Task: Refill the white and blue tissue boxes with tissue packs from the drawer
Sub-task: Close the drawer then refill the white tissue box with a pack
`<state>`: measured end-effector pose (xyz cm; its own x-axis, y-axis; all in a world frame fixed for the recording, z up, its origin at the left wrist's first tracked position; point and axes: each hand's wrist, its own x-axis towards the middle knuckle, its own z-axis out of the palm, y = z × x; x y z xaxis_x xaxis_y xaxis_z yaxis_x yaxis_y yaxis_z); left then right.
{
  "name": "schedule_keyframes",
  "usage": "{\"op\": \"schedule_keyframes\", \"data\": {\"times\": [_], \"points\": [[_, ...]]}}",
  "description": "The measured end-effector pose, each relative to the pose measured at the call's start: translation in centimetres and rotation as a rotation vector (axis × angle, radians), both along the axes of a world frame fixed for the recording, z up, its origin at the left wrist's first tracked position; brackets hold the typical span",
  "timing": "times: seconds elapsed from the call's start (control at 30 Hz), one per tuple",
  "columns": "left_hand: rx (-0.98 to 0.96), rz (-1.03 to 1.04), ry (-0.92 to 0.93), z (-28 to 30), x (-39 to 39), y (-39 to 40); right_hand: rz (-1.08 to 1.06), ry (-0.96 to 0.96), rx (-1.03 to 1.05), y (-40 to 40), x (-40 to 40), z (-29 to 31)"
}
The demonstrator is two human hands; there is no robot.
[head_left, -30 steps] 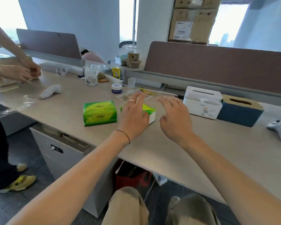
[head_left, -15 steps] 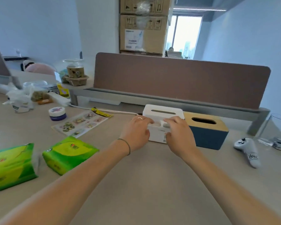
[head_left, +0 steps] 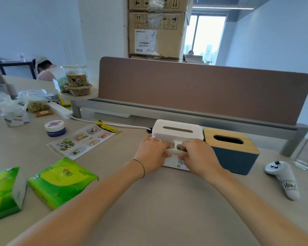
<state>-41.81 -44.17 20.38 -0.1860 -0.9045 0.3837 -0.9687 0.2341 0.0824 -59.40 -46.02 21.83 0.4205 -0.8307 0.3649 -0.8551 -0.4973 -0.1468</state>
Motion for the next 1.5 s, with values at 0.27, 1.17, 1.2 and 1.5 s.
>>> {"op": "schedule_keyframes", "data": {"times": [0.27,1.17,1.2,1.5], "points": [[-0.049,-0.082,0.036,-0.6,0.4,6.8,0.023,-0.017,0.054,6.3,-0.8,0.0],[0.263,-0.044,1.802,-4.1,1.5,2.4,0.05,-0.052,0.018,6.4,2.2,-0.3],[0.251,-0.053,1.807,-4.3,1.3,2.4,0.051,-0.058,0.015,6.4,2.2,-0.4],[0.246,-0.054,1.909,-4.2,0.6,2.8,0.069,-0.103,-0.141,6.3,2.2,-0.7]]}}
